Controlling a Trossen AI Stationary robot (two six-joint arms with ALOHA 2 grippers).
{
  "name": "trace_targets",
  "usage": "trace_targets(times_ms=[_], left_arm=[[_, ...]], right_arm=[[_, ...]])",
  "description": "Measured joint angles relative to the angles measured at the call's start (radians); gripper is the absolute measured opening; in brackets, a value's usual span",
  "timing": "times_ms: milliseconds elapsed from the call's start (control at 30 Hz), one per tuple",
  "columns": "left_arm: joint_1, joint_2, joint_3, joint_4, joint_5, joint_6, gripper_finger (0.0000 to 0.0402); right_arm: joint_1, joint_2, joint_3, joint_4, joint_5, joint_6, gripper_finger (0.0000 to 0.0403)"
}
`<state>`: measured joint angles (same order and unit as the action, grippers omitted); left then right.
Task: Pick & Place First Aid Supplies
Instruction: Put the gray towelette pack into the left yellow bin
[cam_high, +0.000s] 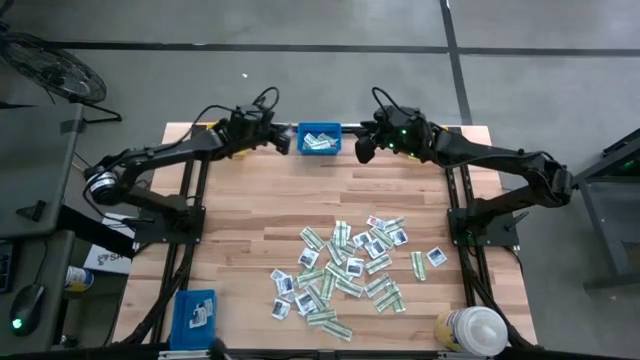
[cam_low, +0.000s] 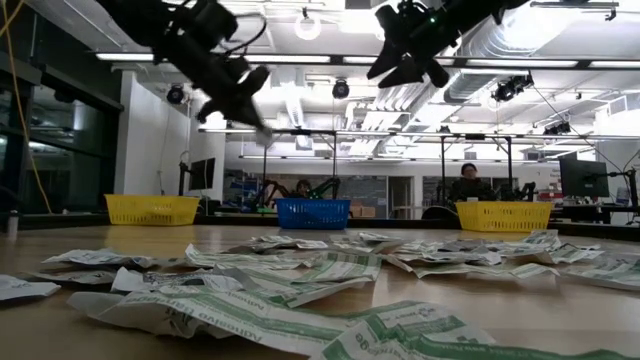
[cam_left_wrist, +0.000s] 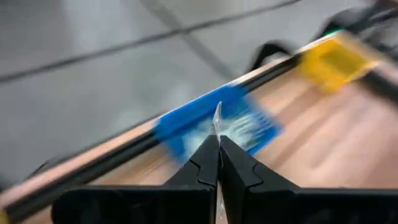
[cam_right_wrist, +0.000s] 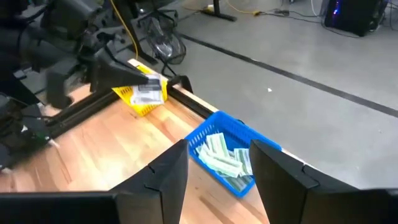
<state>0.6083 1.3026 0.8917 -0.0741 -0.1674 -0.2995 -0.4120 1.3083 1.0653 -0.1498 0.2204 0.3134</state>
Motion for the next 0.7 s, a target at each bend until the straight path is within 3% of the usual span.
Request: trace_targets(times_ms=[167,400,700], left_arm=[[0.08,-0.01,0.0,-0.205,-0.034,-0.021,0.0],[0.225,-0.01,0.0,-0.364,-0.031,-0.075,0.0],[0.504,0.021,-0.002,-0.454,0.202,-0.083,0.0]], right_arm=[[0.0,-0.001,0.0,-0.012,0.01,0.002,0.0166],[0.0,-0.001,0.0,-0.011,0.058,0.001,0.0166],[0.0,-0.001,0.0,-0.011,0.061,0.001,0.0165]])
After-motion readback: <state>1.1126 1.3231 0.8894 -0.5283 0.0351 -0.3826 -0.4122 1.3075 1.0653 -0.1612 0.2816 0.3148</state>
